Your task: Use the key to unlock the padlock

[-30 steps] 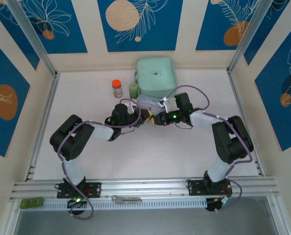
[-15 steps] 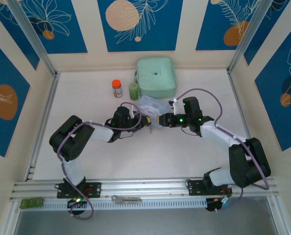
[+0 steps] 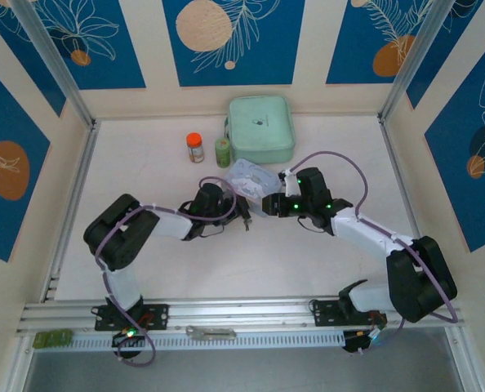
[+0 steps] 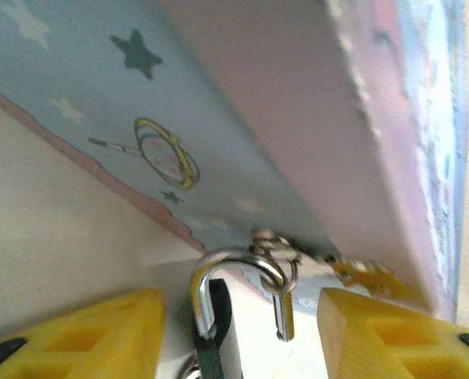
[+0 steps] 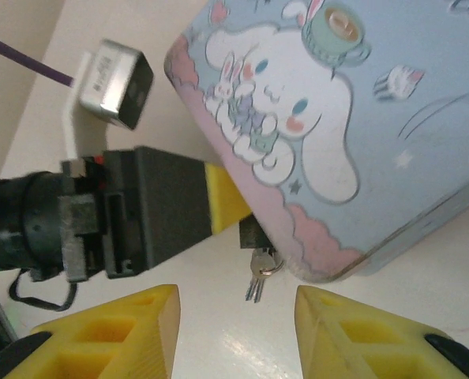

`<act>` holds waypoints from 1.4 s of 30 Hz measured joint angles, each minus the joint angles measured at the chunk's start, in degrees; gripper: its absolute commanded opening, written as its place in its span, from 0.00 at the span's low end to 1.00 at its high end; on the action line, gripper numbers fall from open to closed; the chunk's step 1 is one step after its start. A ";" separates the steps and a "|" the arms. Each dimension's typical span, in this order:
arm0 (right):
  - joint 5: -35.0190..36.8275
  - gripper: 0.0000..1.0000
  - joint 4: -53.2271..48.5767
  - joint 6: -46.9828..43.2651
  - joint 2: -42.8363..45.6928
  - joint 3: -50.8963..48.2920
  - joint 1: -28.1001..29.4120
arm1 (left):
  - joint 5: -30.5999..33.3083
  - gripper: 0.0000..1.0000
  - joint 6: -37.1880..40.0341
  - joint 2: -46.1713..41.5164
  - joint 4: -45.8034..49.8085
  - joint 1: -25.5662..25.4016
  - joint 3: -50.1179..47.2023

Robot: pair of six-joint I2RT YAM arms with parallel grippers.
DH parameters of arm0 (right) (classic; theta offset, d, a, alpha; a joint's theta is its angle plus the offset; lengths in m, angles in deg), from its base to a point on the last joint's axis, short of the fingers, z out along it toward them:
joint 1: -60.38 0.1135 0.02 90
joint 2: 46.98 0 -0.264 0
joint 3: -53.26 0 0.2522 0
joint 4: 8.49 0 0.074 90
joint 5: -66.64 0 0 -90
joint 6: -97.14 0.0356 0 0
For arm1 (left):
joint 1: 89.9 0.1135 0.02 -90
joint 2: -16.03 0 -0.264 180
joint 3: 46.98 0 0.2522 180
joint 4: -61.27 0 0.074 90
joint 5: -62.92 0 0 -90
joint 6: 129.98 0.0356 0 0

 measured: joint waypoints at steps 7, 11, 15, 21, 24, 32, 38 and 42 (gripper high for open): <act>8.74 0.46 -4.76 -2.01 -0.42 3.26 8.33 | 2.03 0.74 -0.46 -10.71 4.44 3.30 -5.99; 14.27 0.46 -7.50 -3.45 -5.38 8.55 14.19 | 3.45 0.74 0.22 -15.63 7.52 8.35 -6.45; 21.81 0.47 -11.72 -4.13 -14.51 16.44 19.52 | 4.70 0.74 1.03 -17.42 8.07 13.00 -6.45; 32.72 0.52 -20.26 -3.98 -26.62 27.28 22.77 | 5.33 0.74 0.87 -17.05 6.25 14.58 -6.78; 36.44 0.52 -23.39 -3.91 -29.05 28.96 23.26 | 5.35 0.74 0.37 -15.96 4.37 14.58 -7.45; 41.51 0.50 -27.08 -3.43 -33.86 31.01 23.74 | 5.31 0.74 -0.57 -14.71 3.23 14.60 -8.24; 43.23 0.35 -26.60 -3.91 -36.26 31.01 23.74 | 5.31 0.74 -0.57 -14.71 2.67 14.60 -8.24; 44.30 0.24 -25.27 -4.96 -36.37 31.01 23.91 | 5.31 0.74 -0.57 -14.71 2.69 14.60 -8.24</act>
